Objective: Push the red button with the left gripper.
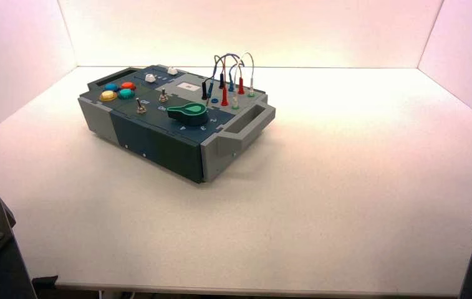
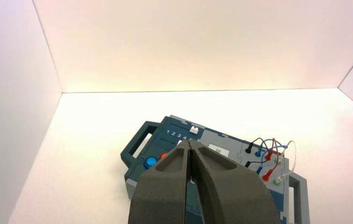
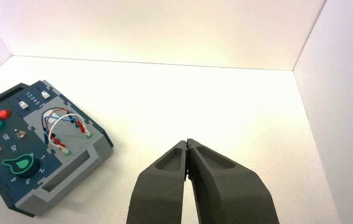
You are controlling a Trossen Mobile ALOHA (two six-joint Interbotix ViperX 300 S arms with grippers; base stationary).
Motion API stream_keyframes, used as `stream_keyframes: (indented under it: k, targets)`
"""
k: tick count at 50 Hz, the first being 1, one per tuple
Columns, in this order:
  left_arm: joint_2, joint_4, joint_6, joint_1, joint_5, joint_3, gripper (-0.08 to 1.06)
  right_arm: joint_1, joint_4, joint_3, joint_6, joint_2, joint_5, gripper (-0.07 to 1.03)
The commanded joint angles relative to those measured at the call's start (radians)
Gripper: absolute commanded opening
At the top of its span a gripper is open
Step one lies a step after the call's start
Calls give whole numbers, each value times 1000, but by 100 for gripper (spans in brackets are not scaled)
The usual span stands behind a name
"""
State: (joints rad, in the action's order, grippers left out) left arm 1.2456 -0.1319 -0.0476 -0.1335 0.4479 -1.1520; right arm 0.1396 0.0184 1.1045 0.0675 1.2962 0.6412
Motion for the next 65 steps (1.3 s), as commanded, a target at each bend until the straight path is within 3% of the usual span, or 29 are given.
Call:
stream_keyframes:
  k: [1,10,21,39,44,55,65]
  targets:
    - [-86,2,-5,6,-6,20,-3,-3,-5,-14,6,-8,-6,-2]
    - [-265,-2,-5,6,-2,60,-3,-3,-9,-14,6,-18,-6,-2]
    - [-551,-3,-9,3,-2,169,-3,-3,-9,-14,6,-43,-8,-2]
    - [-939,-3,-77,-34,-6,362,-3,-3,-11,-12,6,-48,-8,-2]
    - [-988,-3,-81,-35,-6,387,-3,-3,-11,-12,6,-48,-8,-2]
    - [-1164,-3,-126,-37,-6,468,-3,-3,-11,-12,6,-54,-6,-2]
    - [-1255,-3,-132,-37,-6,502,-3,-3,-11,-12,5,-64,-6,-2]
